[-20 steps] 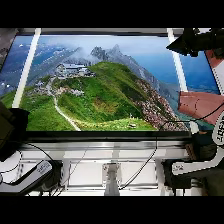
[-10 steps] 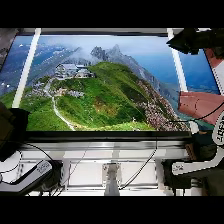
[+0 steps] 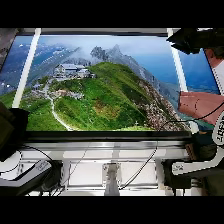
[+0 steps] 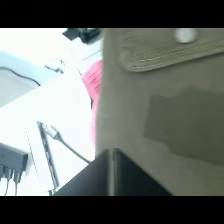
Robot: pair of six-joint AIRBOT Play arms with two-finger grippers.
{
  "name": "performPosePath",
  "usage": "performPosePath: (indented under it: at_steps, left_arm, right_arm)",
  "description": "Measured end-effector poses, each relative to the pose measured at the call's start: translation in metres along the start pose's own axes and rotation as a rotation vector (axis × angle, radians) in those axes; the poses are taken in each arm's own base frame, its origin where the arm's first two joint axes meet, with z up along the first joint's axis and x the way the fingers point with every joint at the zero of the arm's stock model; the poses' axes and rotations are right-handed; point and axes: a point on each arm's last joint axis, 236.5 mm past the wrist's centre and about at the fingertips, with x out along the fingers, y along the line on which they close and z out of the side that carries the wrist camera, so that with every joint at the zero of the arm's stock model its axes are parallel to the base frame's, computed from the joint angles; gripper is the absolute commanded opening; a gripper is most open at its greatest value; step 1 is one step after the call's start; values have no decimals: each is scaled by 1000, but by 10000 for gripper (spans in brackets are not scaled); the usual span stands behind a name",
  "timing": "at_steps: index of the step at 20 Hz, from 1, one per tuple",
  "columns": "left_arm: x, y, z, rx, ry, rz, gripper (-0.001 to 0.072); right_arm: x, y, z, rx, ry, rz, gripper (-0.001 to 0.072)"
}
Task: Fold the clothes and pants, and hang the long-sleeved shirts on hangers.
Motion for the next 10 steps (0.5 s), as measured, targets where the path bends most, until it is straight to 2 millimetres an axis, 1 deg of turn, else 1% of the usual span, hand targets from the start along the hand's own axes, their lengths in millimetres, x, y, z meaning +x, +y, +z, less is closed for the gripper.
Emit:
performPosePath:
  at_steps: [3, 5, 7, 8, 9, 10]
  left_arm:
    - [10, 24, -7, -123, 18, -35, 14]
    - [16, 39, -14, -217, 32, -94, 15]
    - [18, 46, -16, -299, 22, -198, 20]
    - [18, 49, -13, -332, 2, -251, 156]
    - [17, 52, -9, -366, -26, -307, 460]
    - [16, 54, -3, -400, -56, -353, 720]
  right_arm:
    - [0, -2, -1, -1, 3, -9, 451]
    - [0, -3, -1, -2, 4, -12, 450]
    - [0, -4, -1, -3, 5, -15, 450]
    - [0, -4, -1, -2, 5, -15, 451]
    - [0, -4, -1, -3, 6, -15, 451]
    - [0, -4, -1, -3, 6, -16, 450]
